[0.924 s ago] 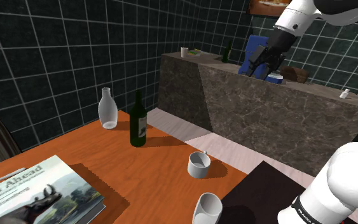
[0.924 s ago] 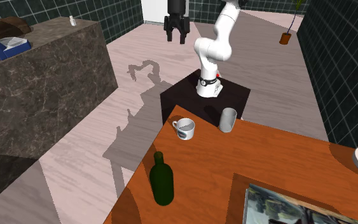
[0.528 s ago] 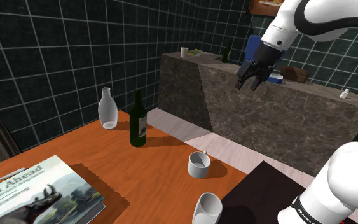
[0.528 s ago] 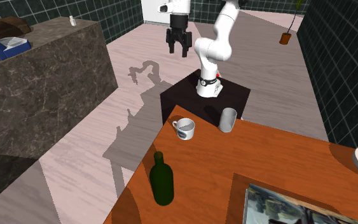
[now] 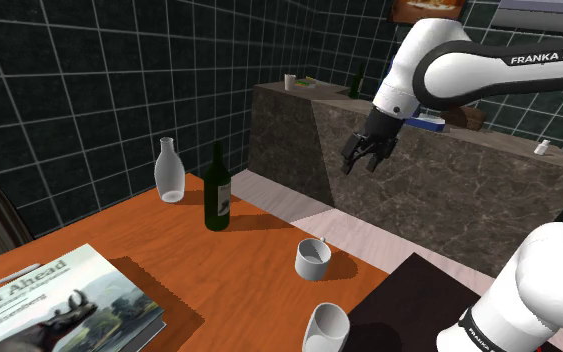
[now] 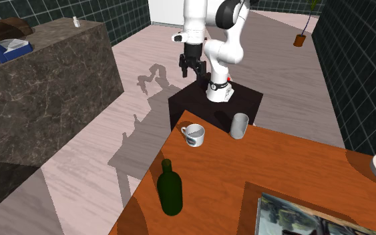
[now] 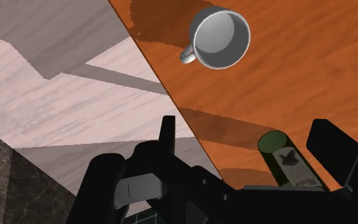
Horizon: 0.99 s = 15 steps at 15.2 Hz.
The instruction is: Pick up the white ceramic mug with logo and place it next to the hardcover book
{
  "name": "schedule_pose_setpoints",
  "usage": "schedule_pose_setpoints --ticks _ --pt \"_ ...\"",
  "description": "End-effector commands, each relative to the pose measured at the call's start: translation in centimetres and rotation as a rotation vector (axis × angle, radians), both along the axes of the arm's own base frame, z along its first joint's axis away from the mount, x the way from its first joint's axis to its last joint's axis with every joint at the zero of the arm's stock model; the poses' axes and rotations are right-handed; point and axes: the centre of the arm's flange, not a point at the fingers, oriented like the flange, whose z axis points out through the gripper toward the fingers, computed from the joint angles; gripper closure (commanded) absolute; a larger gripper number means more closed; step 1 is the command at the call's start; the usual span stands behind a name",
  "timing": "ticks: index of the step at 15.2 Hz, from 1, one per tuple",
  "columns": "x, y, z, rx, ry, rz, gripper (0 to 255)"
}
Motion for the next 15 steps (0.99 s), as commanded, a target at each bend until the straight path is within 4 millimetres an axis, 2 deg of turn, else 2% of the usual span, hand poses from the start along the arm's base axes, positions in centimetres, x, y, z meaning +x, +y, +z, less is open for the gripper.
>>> schedule_pose_setpoints --ticks 1,15 --pt "0.6 1.4 -2.7 -0.011 0.009 0.003 0" --pt "4.0 9.2 -19.6 -0.092 0.081 0.027 0"
